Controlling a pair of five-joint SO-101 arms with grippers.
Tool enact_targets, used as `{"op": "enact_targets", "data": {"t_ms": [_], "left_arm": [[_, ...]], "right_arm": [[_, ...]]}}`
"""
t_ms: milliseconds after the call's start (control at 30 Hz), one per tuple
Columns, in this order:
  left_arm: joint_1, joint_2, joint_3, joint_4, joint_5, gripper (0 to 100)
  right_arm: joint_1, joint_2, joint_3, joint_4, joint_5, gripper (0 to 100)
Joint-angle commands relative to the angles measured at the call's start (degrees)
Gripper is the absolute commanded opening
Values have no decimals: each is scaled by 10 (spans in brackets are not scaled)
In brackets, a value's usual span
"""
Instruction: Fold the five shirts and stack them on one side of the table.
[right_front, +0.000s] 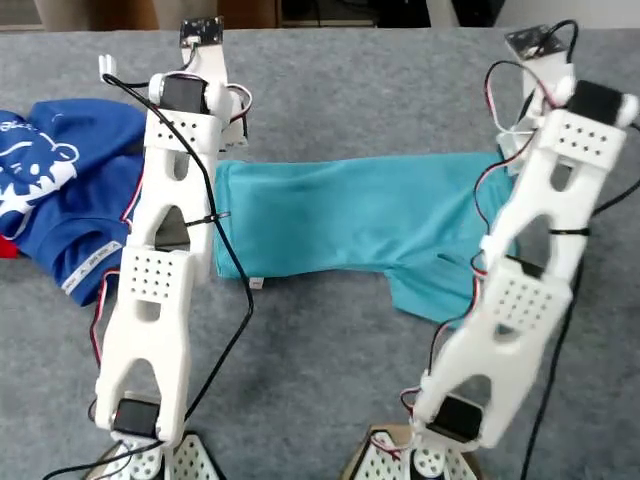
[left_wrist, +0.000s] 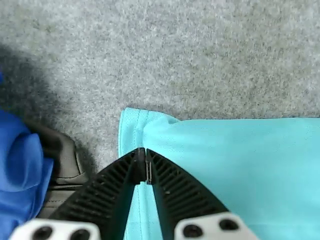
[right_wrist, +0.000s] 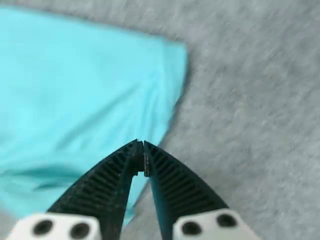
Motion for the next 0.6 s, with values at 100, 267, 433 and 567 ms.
{"op": "enact_targets", "data": {"t_ms": [100, 267, 433, 567], "left_arm": [[6, -64, 90, 10, -5, 19], [11, -162, 236, 7, -7, 19], [-3, -182, 361, -35, -4, 19], [-7, -184, 429, -73, -3, 19]], "right_arm": [[-51, -207, 362, -81, -3, 2], [-74, -267, 600, -258, -6, 2], [-72, -272, 710, -363, -7, 2], [-73, -278, 740, -367, -5, 2]]}}
